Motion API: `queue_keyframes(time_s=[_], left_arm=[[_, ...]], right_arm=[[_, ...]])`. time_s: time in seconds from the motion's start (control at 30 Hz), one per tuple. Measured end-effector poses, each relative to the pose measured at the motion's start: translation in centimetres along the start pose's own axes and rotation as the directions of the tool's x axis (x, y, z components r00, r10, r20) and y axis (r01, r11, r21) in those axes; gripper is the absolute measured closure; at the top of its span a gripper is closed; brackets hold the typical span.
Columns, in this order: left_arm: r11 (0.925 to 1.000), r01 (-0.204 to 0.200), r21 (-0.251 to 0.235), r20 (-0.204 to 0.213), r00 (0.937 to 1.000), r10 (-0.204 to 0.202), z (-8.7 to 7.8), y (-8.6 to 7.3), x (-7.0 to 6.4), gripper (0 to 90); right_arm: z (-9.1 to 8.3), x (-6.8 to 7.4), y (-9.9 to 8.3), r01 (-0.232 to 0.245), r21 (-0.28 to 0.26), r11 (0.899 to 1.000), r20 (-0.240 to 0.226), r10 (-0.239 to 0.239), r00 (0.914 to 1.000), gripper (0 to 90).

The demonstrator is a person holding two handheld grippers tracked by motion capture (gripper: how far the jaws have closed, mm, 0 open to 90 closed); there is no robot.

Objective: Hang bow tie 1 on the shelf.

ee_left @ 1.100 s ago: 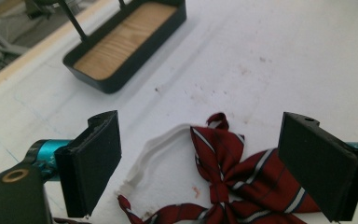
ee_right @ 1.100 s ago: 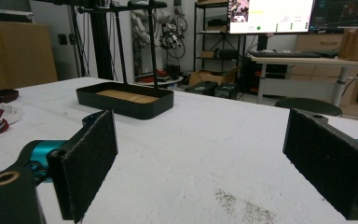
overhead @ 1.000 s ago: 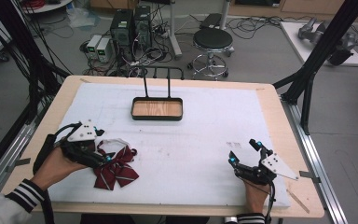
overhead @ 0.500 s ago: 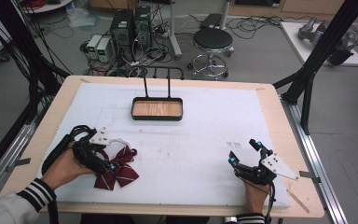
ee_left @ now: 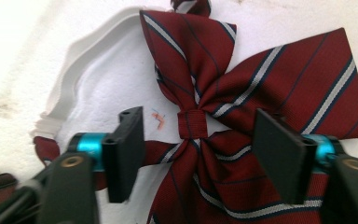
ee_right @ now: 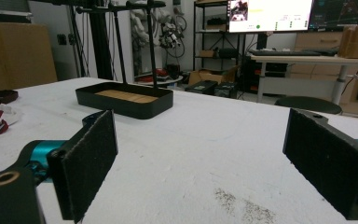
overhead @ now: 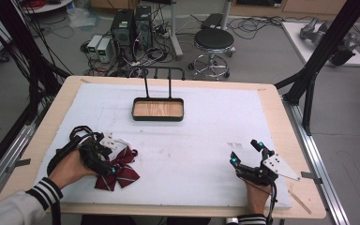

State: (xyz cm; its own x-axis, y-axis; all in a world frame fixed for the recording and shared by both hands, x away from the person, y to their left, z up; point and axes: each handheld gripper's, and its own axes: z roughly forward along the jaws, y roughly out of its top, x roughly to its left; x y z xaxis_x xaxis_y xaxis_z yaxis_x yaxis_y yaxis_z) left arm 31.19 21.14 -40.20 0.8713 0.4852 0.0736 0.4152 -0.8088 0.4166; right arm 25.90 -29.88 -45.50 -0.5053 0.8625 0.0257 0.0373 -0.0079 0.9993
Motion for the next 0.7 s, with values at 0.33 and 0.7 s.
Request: queue_keyframes(time_s=[0.33, 0.7], left_arm=[[0.9986, 0.034, 0.039, 0.017, 0.9992, -0.035, 0.5, 0.1, 0.4, 52.5], [0.9936, 0.094, 0.063, 0.064, 0.9931, -0.098, 1.1, 0.1, 0.9, 72.7]], right_arm=[[0.0, 0.0, 0.0, -0.001, -0.002, 1.000, 0.002, 0.001, 1.0000, 9.1], [0.1, -0.1, 0.0, 0.006, -0.007, 1.000, 0.004, -0.006, 1.0000, 9.1]])
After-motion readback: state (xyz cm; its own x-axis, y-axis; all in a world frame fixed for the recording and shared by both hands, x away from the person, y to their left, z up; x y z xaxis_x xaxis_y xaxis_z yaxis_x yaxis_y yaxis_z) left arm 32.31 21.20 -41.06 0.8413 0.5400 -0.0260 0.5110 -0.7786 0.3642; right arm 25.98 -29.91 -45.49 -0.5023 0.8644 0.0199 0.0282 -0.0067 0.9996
